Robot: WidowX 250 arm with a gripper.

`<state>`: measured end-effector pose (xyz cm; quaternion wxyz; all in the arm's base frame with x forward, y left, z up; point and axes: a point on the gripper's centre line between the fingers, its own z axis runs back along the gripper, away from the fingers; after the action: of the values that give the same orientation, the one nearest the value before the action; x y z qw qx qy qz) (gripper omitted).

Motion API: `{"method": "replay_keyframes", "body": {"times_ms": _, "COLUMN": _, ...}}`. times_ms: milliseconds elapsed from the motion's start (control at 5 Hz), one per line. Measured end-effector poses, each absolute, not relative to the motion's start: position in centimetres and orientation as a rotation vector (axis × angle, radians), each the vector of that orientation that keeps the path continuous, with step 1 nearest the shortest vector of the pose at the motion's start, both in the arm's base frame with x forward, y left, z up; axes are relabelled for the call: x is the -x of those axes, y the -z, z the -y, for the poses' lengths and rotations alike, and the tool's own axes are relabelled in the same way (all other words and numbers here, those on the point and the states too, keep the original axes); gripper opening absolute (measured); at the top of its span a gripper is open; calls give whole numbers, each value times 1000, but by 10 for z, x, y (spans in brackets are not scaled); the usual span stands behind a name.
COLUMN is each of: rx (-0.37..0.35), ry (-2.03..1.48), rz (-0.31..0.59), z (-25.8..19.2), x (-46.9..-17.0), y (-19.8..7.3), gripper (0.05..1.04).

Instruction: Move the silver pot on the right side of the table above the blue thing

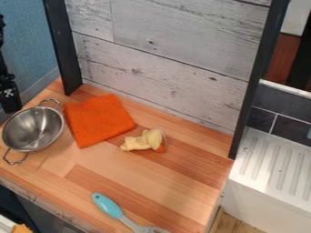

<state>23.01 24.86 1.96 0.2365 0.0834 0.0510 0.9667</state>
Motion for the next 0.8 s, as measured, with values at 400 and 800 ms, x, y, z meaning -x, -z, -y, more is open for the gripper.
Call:
{"method": "replay_keyframes", "body": {"times_ms": 400, "rx": -249, "ry": -2638, "rz": -283, "z": -251, "x": -236, "y": 15, "gripper": 1001}}
{"method": "replay_keyframes", "body": {"times_ms": 800, "rx": -222, "ry": -2604, "rz": -374, "z": -238, "x": -233, "y": 30, "gripper": 1001}}
